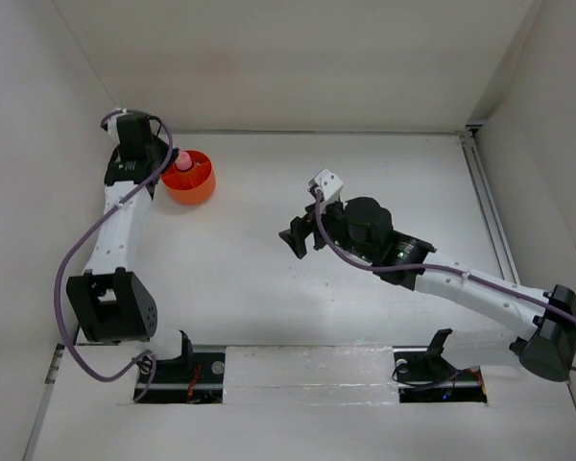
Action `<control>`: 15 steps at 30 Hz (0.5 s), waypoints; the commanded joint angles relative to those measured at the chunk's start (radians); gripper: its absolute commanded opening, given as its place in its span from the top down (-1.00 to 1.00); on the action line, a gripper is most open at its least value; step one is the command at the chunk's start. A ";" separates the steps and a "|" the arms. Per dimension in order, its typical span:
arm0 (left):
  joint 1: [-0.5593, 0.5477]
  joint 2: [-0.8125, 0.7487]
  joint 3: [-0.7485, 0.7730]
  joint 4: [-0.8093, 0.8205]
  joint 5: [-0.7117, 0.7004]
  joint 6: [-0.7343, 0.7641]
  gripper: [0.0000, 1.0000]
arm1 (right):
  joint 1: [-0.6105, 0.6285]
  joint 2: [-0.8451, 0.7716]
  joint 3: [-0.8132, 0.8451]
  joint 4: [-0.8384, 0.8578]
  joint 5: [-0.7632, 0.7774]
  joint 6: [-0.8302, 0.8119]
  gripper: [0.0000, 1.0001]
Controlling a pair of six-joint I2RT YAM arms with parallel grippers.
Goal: Sort the stationery into containers
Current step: Place the stationery into the container
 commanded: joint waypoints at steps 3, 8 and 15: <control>0.008 0.080 0.172 -0.184 -0.249 -0.036 1.00 | -0.027 -0.048 -0.034 0.023 -0.004 0.001 -0.95; 0.051 0.105 0.163 -0.184 -0.276 -0.045 1.00 | -0.048 -0.060 -0.053 0.023 -0.024 0.001 -0.95; 0.118 0.186 0.233 -0.146 -0.194 0.018 1.00 | -0.057 -0.051 -0.062 0.023 -0.052 0.001 -0.95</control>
